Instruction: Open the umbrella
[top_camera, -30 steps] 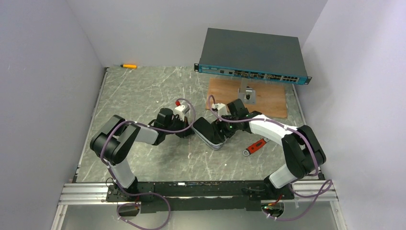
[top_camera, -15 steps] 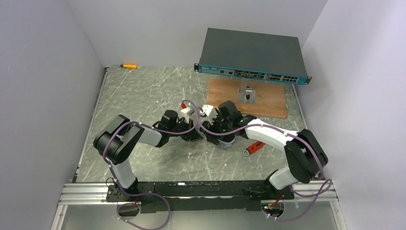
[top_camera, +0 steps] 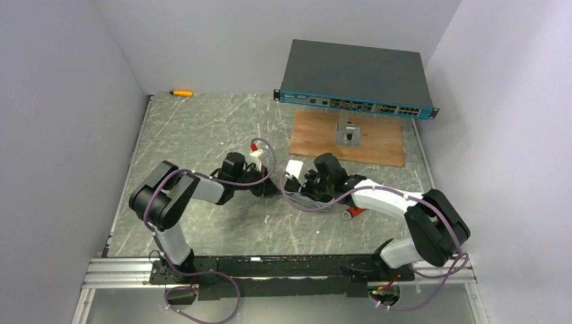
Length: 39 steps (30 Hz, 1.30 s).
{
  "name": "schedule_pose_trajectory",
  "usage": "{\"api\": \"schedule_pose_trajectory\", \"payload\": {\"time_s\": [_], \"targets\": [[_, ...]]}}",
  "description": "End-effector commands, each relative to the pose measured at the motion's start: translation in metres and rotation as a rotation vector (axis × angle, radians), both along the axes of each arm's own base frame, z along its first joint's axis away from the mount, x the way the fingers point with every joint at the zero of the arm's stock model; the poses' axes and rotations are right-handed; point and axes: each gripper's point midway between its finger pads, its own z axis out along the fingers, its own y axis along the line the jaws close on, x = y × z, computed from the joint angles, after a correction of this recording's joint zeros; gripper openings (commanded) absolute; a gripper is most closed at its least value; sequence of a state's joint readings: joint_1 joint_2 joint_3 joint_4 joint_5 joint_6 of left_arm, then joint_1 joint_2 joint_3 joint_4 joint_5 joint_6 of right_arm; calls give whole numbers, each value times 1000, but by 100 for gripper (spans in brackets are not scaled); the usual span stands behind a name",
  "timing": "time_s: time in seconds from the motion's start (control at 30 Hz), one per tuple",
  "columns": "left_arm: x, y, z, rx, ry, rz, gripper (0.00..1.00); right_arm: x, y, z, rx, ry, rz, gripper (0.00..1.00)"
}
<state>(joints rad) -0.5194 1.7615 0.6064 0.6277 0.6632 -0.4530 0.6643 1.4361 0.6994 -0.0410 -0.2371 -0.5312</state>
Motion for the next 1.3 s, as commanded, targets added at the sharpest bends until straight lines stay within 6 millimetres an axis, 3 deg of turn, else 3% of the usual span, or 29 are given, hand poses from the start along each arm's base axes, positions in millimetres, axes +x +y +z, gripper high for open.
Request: {"api": "schedule_pose_trajectory", "payload": {"time_s": [0.0,0.1,0.2,0.33,0.47,0.5,0.57,0.63,0.73,0.87,0.97,1.27], "targets": [[23,13,12,21,-91,26,0,-37,-25,-25,-101,47,117,31],[31,11,17,31,-165,2,0,-52,-19,-20,-60,2,249,23],[22,-6,25,26,-253,-114,0,-62,-13,-17,-56,-62,382,20],[8,-17,33,6,-352,-216,0,-61,-4,-11,-59,-88,463,17],[3,-12,38,-23,-365,-216,0,-57,-1,-7,-53,-109,475,15],[4,-6,44,-31,-386,-198,5,-57,-3,-8,-59,-105,468,14],[-2,4,49,-20,-437,-187,27,-57,-9,-9,-68,-111,469,13],[-9,15,52,14,-507,-178,41,-61,-18,-11,-78,-134,487,12],[-33,17,52,26,-623,-266,50,-71,-30,-11,-89,-190,548,9],[-70,0,45,29,-735,-405,53,-87,-36,-13,-79,-243,632,8],[-83,-17,40,50,-818,-436,54,-93,-37,-14,-71,-238,642,8],[-73,-54,27,86,-813,-397,55,-90,-30,-8,-37,-197,596,8]]}}
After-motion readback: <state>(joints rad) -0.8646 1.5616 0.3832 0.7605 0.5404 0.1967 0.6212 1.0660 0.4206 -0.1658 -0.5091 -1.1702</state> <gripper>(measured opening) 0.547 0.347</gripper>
